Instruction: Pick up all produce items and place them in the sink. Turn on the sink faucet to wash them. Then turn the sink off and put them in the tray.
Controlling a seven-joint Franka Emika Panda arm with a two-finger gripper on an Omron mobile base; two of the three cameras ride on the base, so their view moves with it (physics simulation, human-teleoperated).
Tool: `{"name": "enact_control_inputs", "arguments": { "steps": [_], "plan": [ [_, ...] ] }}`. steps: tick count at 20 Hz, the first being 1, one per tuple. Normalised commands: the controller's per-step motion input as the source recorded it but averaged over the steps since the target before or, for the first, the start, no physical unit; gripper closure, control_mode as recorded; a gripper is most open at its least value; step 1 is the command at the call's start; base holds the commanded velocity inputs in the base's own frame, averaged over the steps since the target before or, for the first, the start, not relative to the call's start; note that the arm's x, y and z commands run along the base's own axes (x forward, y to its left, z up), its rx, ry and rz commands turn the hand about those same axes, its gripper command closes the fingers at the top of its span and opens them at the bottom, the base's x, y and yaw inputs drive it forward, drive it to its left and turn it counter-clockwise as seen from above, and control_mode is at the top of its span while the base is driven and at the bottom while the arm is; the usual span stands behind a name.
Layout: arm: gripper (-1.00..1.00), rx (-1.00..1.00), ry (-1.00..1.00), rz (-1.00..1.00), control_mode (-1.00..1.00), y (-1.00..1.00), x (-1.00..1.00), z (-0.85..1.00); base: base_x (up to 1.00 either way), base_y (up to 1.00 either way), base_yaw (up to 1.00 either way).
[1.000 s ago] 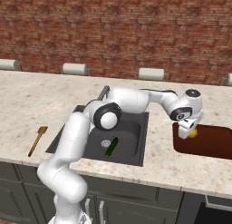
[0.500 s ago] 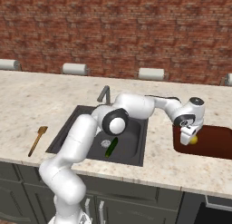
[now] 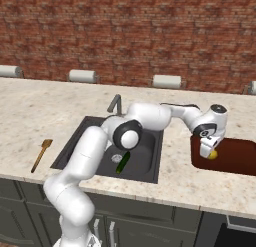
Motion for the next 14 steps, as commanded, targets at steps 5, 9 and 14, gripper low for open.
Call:
{"name": "enact_control_inputs", "arguments": {
  "steps": [5,9,14],
  "plan": [
    [-1.0,0.0,0.0,0.0,-1.0,0.18,0.0,0.44,0.0,0.0,0.0],
    [-1.0,-0.01,0.0,0.1,-1.0,0.77,-0.34,0.38,0.0,0.0,0.0],
    [-1.0,-0.01,0.0,0.24,-1.0,1.0,-0.69,0.19,0.0,0.0,0.0]
  ]
}}
